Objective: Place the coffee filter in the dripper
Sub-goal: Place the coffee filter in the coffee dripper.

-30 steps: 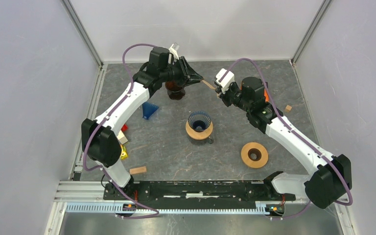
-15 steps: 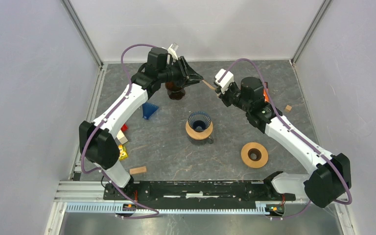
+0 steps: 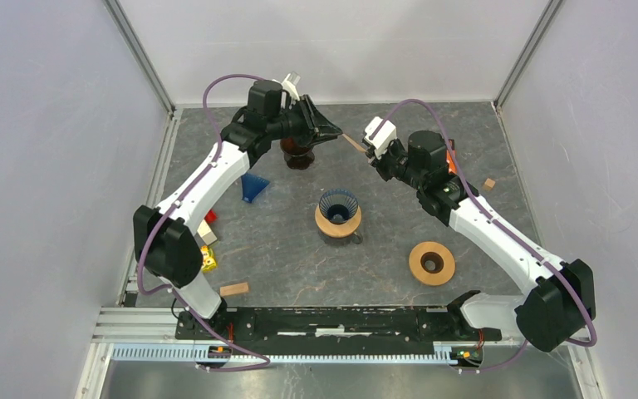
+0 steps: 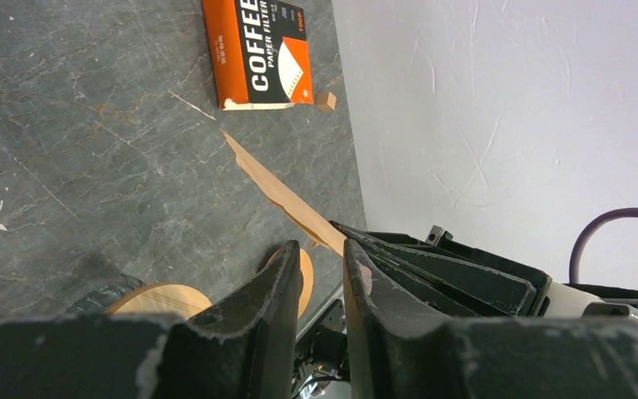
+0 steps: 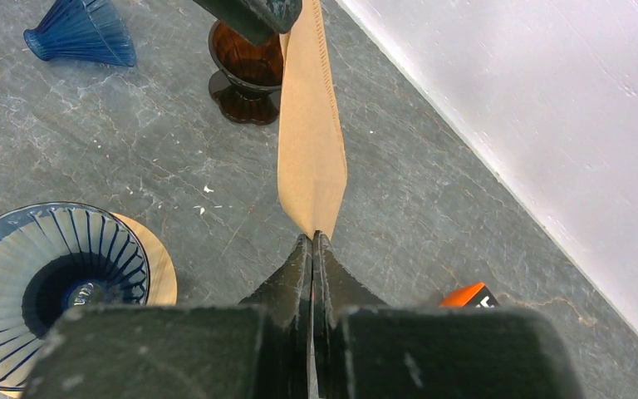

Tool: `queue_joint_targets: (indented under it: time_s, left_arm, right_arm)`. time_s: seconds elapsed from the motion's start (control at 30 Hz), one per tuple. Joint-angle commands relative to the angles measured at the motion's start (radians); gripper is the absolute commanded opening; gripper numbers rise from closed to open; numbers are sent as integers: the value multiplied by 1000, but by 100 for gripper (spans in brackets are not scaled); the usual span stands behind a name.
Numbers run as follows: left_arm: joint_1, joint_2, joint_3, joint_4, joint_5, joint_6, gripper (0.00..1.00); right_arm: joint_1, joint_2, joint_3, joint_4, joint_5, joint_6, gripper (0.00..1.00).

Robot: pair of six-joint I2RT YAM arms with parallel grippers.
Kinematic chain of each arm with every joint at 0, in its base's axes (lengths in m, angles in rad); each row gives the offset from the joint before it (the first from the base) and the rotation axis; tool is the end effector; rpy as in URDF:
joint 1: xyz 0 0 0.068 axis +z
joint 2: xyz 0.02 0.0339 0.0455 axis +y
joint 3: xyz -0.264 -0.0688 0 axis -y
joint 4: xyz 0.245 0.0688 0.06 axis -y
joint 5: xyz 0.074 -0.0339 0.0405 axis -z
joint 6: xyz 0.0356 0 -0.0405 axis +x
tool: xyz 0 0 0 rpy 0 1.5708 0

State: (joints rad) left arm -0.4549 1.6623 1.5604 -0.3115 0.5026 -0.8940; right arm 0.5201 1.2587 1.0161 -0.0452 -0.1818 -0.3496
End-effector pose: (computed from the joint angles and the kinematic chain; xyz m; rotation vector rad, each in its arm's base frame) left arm 0.3431 -0.1869 0.3689 -0.1174 2.1972 -1.3204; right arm 0.2534 0.1525 0.3332 -0.8980 1.6329 0.2871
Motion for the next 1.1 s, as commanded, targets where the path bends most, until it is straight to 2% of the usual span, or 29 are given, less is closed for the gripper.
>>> queue_joint_targets:
  time_s: [0.0, 0.2, 0.67, 1.07]
  left_arm:
    - [10, -15, 4, 41, 21, -31, 33]
    - [12, -5, 4, 49, 28, -40, 30]
    - [12, 13, 3, 64, 39, -59, 31]
    - [11, 16, -5, 69, 45, -62, 20]
  right_arm:
    - [4, -3, -9, 36, 3, -11, 0]
    - [4, -3, -9, 37, 1, -11, 0]
    - [4, 3, -5, 34, -1, -11, 0]
    - [3, 6, -3, 33, -5, -9, 0]
